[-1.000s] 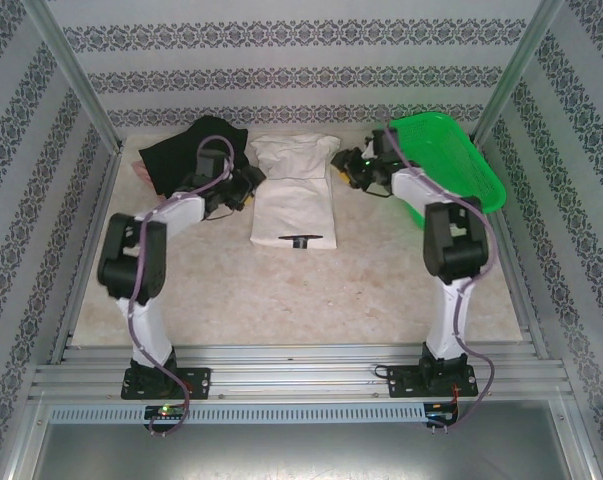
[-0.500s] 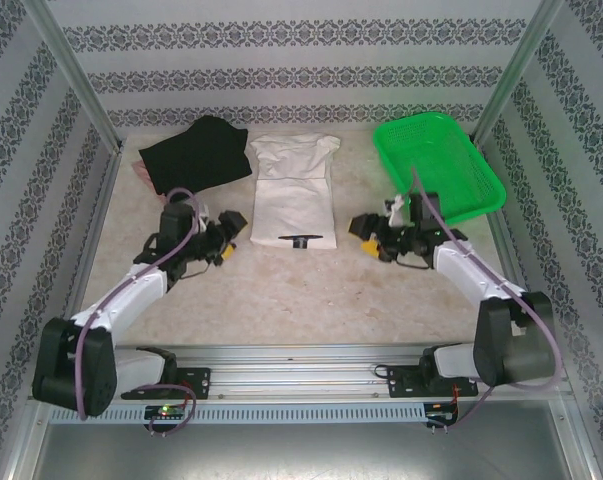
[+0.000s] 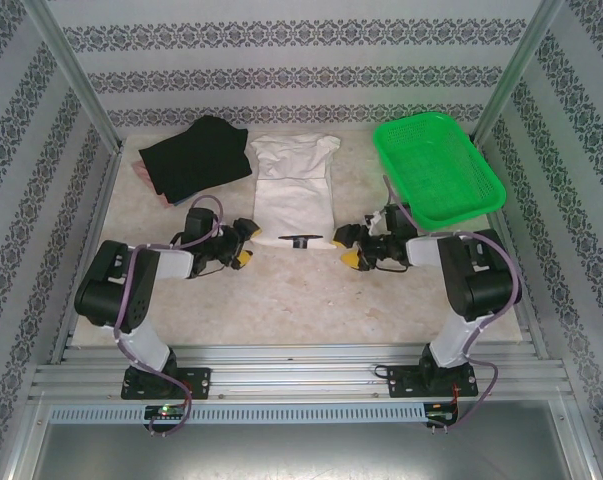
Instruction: Fold and stack the t-shirts
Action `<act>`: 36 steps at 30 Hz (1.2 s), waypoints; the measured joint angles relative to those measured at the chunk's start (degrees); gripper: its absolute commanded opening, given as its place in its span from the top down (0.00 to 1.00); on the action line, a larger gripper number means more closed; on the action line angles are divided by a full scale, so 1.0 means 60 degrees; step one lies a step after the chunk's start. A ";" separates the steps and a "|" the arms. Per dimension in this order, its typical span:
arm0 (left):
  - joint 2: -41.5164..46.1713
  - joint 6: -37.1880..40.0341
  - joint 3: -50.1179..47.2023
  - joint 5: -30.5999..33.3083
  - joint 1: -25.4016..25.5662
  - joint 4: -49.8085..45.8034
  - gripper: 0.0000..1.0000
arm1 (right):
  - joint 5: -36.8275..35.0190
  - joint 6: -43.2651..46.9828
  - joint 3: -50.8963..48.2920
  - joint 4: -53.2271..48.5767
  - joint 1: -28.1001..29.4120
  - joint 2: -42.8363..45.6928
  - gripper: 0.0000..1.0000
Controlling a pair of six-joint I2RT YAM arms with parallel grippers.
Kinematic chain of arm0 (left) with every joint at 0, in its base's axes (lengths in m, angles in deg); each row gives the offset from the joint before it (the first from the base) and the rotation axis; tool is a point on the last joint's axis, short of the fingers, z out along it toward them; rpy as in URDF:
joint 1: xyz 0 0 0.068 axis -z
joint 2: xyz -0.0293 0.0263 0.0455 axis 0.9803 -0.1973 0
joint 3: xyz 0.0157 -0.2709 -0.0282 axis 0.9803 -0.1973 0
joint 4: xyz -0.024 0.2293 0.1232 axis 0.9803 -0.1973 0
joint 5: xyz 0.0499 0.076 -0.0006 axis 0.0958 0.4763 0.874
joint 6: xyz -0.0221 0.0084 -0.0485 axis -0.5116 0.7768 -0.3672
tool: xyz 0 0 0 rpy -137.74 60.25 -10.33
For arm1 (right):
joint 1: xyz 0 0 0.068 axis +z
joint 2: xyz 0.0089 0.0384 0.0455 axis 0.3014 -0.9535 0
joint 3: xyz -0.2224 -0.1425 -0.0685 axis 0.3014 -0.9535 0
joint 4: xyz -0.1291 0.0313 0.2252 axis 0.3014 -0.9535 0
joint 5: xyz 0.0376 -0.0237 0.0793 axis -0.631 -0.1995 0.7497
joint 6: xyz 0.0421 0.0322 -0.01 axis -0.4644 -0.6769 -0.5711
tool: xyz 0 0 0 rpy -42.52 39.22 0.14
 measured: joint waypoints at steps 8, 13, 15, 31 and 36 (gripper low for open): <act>-0.1279 -0.0288 0.0590 -0.0149 0.0036 0.1129 0.59 | -0.0011 -0.0656 0.1472 0.0590 0.0280 -0.1636 0.73; -0.1512 -0.0182 0.0299 0.0022 0.0157 0.1479 0.90 | -0.0401 -0.0703 0.1665 0.0419 0.0339 -0.1927 1.00; -0.1071 -0.0015 -0.0113 0.0080 0.0295 0.1140 0.96 | -0.0550 -0.0601 0.1359 0.0160 0.0339 -0.1530 1.00; 0.8429 -0.0991 -0.4062 0.2841 0.4320 -0.4346 0.99 | -0.1461 -0.1078 -0.3370 -0.4167 0.1982 0.6437 1.00; 1.1056 -0.1559 -0.4029 0.3322 0.5111 -0.6360 0.98 | -0.1348 -0.1902 -0.4186 -0.5694 0.2299 0.9817 1.00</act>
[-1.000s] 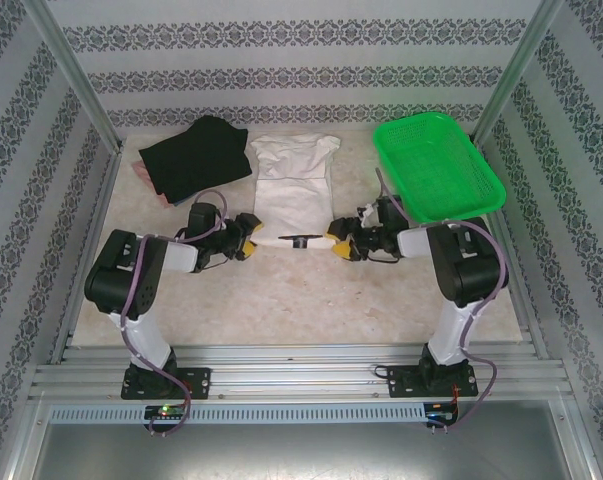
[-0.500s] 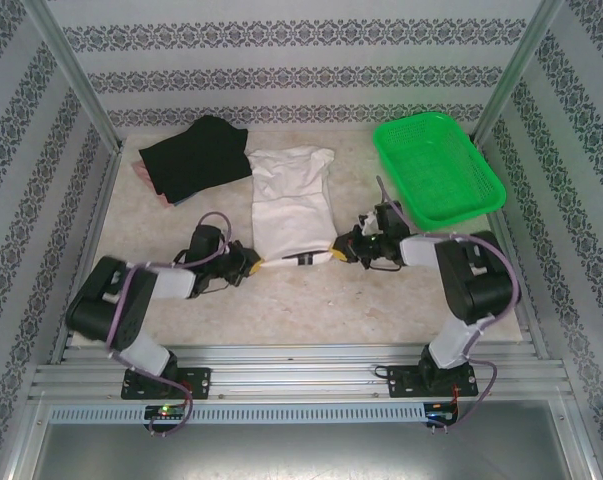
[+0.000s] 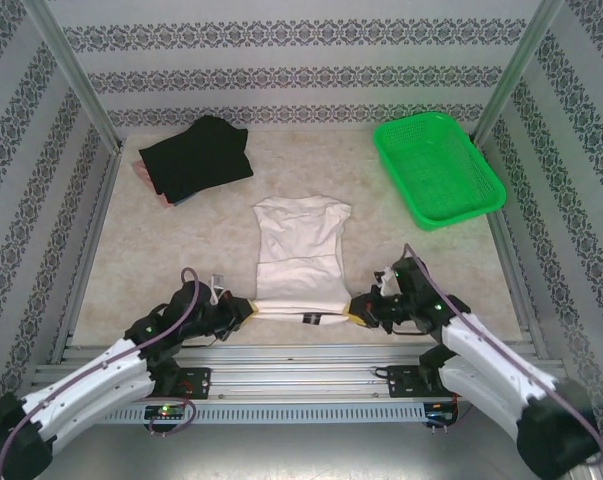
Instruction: Fold and stack the t-shirts
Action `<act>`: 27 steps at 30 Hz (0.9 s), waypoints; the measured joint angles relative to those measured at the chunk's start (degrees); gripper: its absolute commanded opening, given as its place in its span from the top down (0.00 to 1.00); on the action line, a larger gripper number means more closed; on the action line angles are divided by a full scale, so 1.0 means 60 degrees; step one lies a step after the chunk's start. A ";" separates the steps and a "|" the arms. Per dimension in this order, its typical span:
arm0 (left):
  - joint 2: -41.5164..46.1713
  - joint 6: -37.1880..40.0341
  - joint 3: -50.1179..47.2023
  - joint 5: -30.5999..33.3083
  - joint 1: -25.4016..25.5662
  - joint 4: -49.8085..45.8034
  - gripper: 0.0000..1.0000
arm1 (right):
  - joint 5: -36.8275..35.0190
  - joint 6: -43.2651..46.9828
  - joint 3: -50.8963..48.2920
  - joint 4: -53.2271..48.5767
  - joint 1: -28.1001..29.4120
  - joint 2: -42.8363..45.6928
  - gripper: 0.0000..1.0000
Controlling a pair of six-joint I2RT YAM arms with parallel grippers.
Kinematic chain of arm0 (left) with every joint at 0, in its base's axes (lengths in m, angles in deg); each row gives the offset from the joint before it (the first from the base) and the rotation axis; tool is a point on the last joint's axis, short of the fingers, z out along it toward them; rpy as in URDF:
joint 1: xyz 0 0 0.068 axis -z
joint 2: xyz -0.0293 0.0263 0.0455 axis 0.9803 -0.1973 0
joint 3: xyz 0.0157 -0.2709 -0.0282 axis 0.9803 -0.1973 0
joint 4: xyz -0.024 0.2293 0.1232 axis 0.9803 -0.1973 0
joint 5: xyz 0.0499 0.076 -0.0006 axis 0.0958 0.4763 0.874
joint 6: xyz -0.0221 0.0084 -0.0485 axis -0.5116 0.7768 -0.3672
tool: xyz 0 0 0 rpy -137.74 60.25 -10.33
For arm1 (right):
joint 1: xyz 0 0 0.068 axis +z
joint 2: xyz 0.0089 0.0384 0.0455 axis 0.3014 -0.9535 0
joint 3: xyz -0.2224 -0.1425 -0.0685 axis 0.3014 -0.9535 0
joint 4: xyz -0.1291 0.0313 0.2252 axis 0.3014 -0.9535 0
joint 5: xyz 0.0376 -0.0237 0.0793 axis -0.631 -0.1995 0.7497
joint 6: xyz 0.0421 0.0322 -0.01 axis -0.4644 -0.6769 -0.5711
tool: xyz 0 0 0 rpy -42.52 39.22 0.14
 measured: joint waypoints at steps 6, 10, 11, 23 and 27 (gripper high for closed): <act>-0.0426 -0.0211 0.0448 0.0055 0.0372 -0.0790 0.98 | 0.0022 -0.0739 -0.0270 -0.1319 0.0047 0.1781 1.00; -0.1246 -0.0193 0.1512 0.0211 0.0368 -0.0958 0.99 | -0.0142 -0.0725 0.0463 -0.2018 0.0040 0.1501 1.00; -0.1406 -0.0175 0.1792 0.0310 0.0361 -0.1013 1.00 | -0.0197 -0.0648 0.0838 -0.2157 0.0029 0.1231 1.00; -0.3249 0.0572 0.3676 0.0007 -0.1570 -0.0900 1.00 | -0.0149 0.1377 0.4845 -0.2834 -0.1122 -0.3249 1.00; -0.4648 0.0980 0.4328 -0.0590 -0.2280 -0.0386 1.00 | -0.0062 0.2095 0.5843 -0.3005 -0.1614 -0.4437 1.00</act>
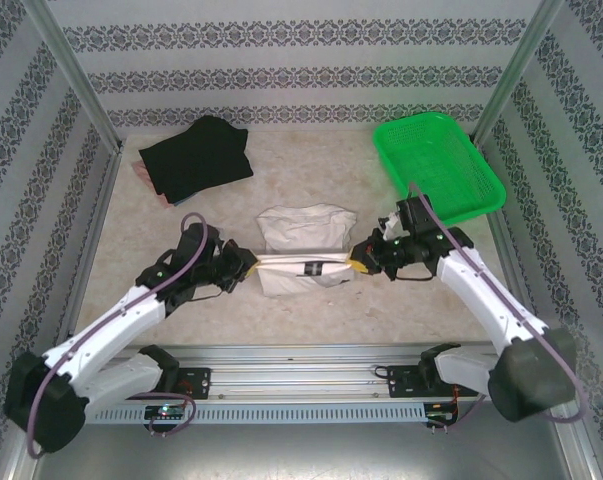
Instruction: Fold and stack the t-shirts
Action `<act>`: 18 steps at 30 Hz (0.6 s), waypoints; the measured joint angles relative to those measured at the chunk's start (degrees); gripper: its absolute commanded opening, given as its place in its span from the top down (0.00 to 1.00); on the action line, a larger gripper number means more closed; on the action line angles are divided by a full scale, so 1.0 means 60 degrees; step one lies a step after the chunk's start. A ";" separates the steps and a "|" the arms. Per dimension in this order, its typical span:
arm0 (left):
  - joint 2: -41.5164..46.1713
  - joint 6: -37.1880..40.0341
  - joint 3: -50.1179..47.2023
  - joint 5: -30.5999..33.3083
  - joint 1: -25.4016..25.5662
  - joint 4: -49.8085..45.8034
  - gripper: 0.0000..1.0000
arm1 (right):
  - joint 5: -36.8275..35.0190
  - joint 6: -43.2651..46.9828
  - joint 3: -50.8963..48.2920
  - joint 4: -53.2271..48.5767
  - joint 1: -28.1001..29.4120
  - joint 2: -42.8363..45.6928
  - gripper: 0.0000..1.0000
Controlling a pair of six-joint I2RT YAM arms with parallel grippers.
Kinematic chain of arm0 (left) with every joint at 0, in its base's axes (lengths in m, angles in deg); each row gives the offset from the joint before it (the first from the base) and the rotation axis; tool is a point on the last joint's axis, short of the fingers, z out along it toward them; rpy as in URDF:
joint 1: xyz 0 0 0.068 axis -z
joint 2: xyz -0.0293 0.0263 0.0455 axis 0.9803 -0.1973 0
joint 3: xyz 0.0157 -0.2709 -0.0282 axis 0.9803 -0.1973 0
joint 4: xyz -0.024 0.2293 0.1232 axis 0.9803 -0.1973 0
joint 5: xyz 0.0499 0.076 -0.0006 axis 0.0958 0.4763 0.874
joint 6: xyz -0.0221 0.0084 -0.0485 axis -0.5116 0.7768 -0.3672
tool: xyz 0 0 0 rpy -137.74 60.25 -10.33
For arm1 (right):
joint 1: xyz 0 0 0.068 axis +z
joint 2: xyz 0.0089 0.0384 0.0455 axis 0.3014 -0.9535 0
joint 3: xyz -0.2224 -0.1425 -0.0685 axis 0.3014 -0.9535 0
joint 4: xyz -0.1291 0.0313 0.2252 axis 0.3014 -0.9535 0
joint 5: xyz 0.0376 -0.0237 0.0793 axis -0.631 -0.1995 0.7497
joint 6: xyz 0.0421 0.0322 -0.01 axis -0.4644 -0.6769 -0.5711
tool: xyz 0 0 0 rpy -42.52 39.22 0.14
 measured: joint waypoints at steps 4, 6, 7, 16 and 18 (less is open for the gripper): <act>-0.1133 0.0404 0.0608 -0.0594 -0.0641 0.0463 1.00 | 0.0106 0.0619 0.0827 -0.0011 -0.0386 -0.1191 1.00; -0.1537 0.0583 0.0801 -0.0918 -0.0973 0.0612 1.00 | 0.0182 0.0911 0.1188 -0.0015 -0.0535 -0.1836 1.00; -0.1756 0.0688 0.0892 -0.1104 -0.1140 0.0699 1.00 | 0.0244 0.1060 0.1384 -0.0007 -0.0608 -0.2197 1.00; -0.3581 0.1246 0.1599 -0.2098 -0.1971 0.1475 1.00 | 0.0441 0.1996 0.3231 -0.0178 -0.1042 -0.4539 1.00; -0.3963 0.1311 0.1756 -0.2259 -0.2091 0.1643 1.00 | 0.0470 0.2135 0.3636 -0.0211 -0.1104 -0.4958 1.00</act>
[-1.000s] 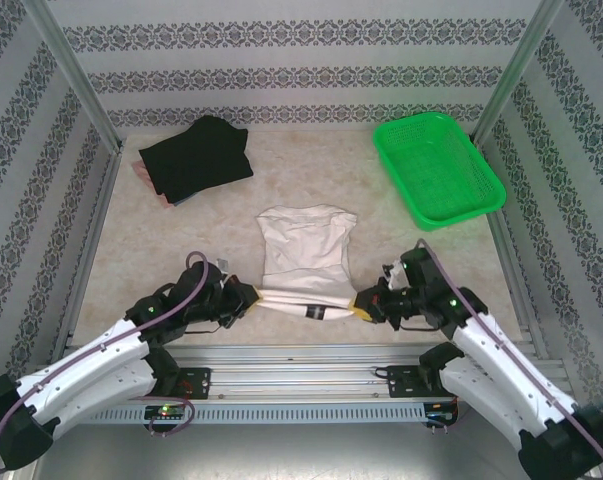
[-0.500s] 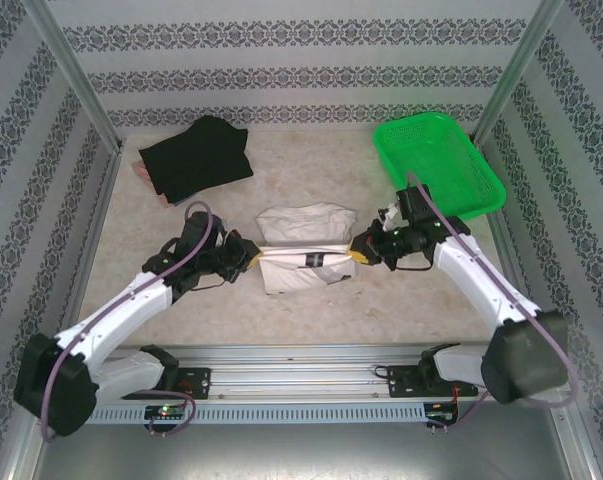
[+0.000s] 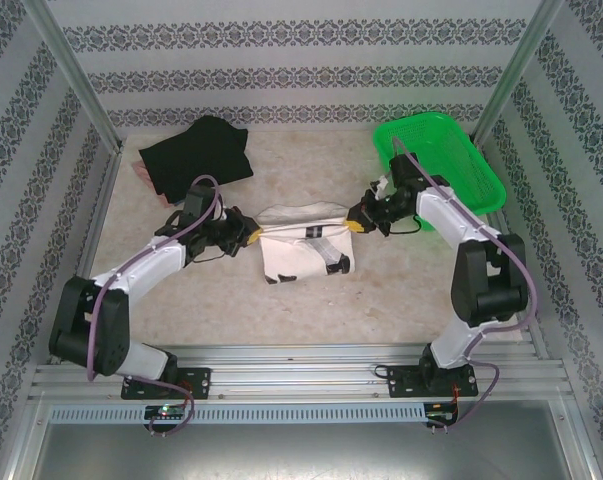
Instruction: Fold and stack the t-shirts
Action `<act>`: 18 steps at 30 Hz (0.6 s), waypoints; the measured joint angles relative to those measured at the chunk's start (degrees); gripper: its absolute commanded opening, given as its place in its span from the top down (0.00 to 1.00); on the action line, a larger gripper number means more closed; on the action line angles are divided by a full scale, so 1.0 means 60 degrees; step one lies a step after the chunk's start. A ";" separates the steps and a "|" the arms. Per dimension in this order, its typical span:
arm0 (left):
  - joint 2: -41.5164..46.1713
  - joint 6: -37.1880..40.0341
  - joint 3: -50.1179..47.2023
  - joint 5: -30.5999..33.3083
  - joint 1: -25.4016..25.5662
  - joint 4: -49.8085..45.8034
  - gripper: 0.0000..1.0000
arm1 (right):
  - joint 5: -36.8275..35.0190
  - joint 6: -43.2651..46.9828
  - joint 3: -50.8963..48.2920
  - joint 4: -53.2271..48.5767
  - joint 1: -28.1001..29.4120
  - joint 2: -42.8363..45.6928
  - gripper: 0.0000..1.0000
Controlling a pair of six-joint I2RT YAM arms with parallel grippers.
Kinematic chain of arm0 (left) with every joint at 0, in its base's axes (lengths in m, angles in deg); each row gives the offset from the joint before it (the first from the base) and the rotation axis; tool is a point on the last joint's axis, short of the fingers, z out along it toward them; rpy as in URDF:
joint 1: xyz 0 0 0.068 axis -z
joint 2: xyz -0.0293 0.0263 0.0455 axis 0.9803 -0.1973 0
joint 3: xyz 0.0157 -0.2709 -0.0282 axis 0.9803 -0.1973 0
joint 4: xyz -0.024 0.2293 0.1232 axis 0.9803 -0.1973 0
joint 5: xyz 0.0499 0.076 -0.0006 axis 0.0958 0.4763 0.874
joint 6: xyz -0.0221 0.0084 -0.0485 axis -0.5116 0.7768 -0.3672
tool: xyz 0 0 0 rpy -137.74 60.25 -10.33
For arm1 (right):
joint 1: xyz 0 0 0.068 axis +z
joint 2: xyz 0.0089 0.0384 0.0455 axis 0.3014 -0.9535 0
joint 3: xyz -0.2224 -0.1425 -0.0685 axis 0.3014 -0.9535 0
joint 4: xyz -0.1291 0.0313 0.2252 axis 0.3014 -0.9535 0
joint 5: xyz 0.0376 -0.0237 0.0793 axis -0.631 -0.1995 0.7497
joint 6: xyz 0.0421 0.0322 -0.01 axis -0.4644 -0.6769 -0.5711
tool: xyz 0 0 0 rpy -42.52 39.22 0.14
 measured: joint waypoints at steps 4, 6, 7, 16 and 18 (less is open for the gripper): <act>-0.0933 0.0251 0.0670 -0.0229 -0.0182 0.0127 1.00 | 0.0007 0.0164 0.0572 -0.0058 -0.0124 -0.0721 1.00; -0.1315 0.0386 0.1016 -0.0321 -0.0244 0.0131 1.00 | 0.0004 0.0171 0.0831 -0.0076 -0.0186 -0.1060 1.00; -0.1501 0.0459 0.1195 -0.0368 -0.0273 0.0131 1.00 | 0.0000 0.0193 0.0976 -0.0098 -0.0204 -0.1249 1.00; -0.2951 0.0987 0.2262 -0.0576 -0.0608 0.0113 0.96 | -0.0004 0.0299 0.2164 -0.0124 -0.0262 -0.2728 0.90; -0.3391 0.1020 0.2579 -0.0623 -0.0703 0.0098 0.87 | 0.0000 0.0302 0.2430 -0.0117 -0.0262 -0.3038 0.76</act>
